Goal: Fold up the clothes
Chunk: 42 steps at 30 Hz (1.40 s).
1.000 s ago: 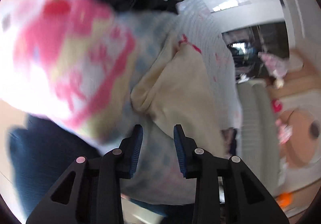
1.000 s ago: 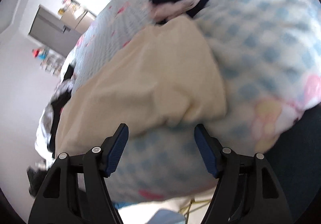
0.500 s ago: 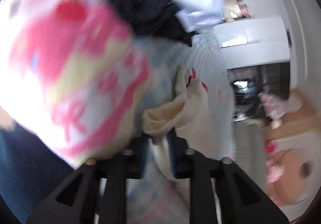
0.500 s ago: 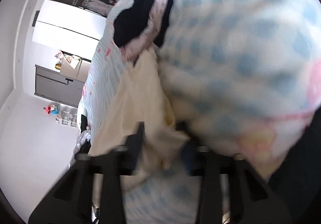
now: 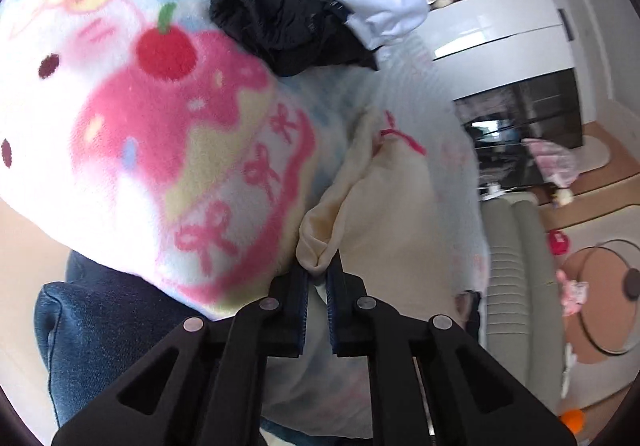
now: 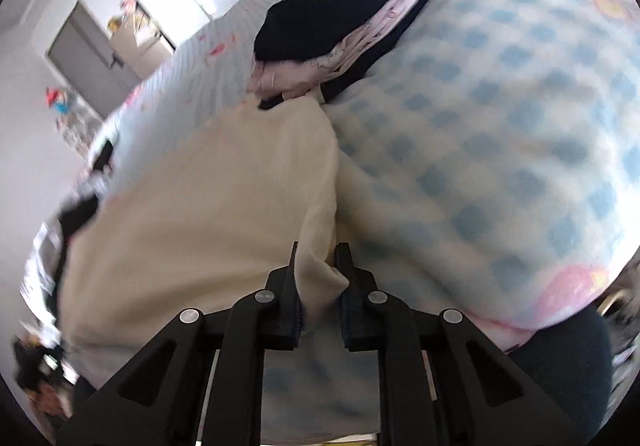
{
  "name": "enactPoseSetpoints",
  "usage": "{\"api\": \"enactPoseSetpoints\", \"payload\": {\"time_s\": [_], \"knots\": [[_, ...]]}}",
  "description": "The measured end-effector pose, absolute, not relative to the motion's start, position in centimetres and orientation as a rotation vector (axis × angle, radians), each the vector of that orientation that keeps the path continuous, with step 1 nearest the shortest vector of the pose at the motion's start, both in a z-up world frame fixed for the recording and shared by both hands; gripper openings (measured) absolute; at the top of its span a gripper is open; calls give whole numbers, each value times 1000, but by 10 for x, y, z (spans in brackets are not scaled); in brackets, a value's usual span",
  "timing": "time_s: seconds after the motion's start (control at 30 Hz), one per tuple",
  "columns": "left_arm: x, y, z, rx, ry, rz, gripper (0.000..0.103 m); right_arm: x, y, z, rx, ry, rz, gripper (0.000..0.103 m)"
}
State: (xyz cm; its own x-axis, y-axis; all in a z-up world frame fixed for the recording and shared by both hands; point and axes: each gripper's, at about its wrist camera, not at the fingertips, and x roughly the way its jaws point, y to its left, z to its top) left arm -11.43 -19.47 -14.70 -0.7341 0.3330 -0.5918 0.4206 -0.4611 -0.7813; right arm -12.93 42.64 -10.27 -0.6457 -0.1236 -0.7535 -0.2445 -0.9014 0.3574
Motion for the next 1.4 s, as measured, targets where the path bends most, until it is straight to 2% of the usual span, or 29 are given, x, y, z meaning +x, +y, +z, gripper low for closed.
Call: {"api": "enactPoseSetpoints", "payload": {"time_s": [0.03, 0.07, 0.1, 0.17, 0.2, 0.27, 0.3, 0.4, 0.47, 0.57, 0.67, 0.73, 0.77, 0.83, 0.9, 0.97, 1.1, 1.3, 1.4], "knots": [[-110, -195, -145, 1113, 1603, -2395, 12, -129, 424, -100, -1284, 636, 2718, 13], [-105, -196, -143, 1102, 1603, -2401, 13, -127, 429, -98, -1271, 672, 2713, 19], [-98, -199, -140, 1076, 1586, -2394, 15, -123, 436, -97, -1256, 728, 2700, 31], [-85, -205, -134, 1025, 1552, -2378, 20, -108, 467, -101, -1205, 1017, 2628, 42], [-79, -209, -130, 999, 1534, -2369, 28, -102, 480, -103, -1180, 1142, 2596, 43], [-65, -216, -122, 945, 1498, -2382, 36, -93, 488, -95, -1156, 1178, 2593, 51], [-63, -215, -116, 934, 1468, -2413, 40, -92, 485, -86, -1146, 1101, 2617, 56], [-77, -206, -96, 982, 1294, -2555, 44, -95, 466, -59, -1135, 923, 2702, 61], [-98, -183, -78, 977, 1049, -2608, 44, -103, 444, -44, -1151, 858, 2780, 63], [-144, -145, -58, 1011, 750, -2692, 44, -140, 387, -36, -1257, 709, 2928, 75], [-190, -104, -53, 1122, 669, -2839, 49, -178, 326, -39, -1344, 450, 2943, 77], [-220, -67, -62, 1217, 520, -2891, 51, -196, 285, -48, -1408, 299, 2969, 80], [-227, -52, -71, 1260, 415, -2872, 51, -199, 273, -58, -1436, 233, 2949, 85], [-235, -34, -87, 1339, 278, -2826, 51, -205, 248, -79, -1490, 103, 2905, 85], [-230, -34, -103, 1415, 286, -2760, 51, -208, 226, -99, -1532, -17, 2861, 87], [-220, -45, -121, 1471, 350, -2712, 50, -194, 226, -110, -1502, -42, 2870, 90], [-181, -59, -127, 1428, 400, -2700, 46, -171, 250, -121, -1487, 109, 2926, 92], [-153, -58, -128, 1472, 411, -2633, 45, -142, 260, -123, -1482, 138, 2951, 91], [-145, -57, -132, 1527, 400, -2613, 45, -130, 263, -123, -1503, 95, 2958, 92]]}}
